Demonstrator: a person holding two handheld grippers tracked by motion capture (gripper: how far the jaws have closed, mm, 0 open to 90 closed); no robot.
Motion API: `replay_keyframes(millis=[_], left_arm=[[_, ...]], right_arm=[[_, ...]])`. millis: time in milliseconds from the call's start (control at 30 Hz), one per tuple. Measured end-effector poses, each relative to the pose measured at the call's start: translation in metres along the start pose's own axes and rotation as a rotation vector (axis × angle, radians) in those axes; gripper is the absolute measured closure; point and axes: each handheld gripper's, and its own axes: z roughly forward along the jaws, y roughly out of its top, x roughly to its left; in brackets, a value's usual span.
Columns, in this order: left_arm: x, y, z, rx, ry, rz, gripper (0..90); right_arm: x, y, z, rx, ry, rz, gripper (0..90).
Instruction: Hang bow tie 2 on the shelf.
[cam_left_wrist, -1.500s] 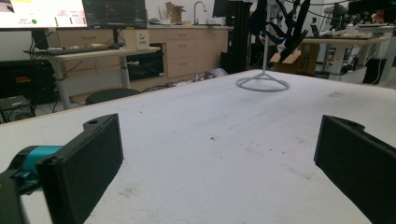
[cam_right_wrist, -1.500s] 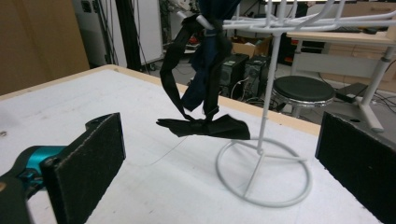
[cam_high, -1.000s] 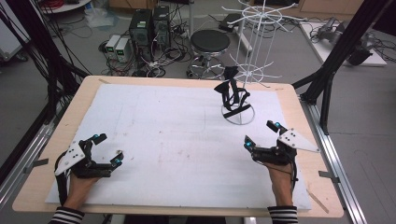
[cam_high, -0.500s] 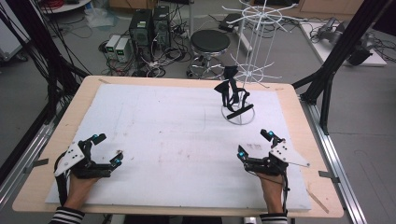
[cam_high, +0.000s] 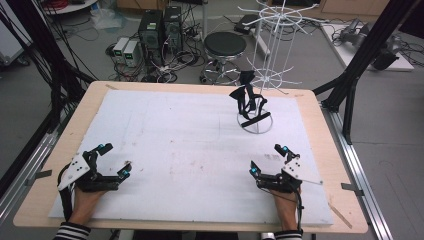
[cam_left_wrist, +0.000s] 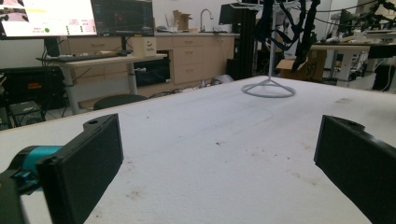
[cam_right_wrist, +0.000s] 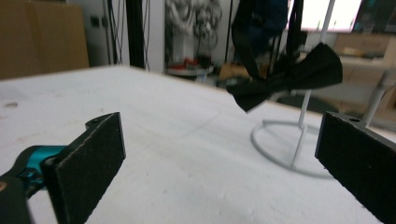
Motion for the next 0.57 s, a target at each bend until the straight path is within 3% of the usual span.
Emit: replay_keyframes(millis=[133,367,567], left_arm=[[0.0004,-0.0001,-0.0003,0.000,0.002,0.000,1.7],[0.0006,-0.0001,-0.0007,0.000,0.000,0.000,1.7],[0.0007,-0.0003,-0.0010,-0.003,0.002,-0.004,1.7]], right_arm=[[-0.0026,-0.0085,-0.0025,0.007,-0.018,0.002,3.7],[-0.0045,-0.0107,-0.0041,-0.005,-0.007,-0.003,3.4],[-0.0061,-0.0122,-0.0057,-0.006,-0.013,0.030,3.3]])
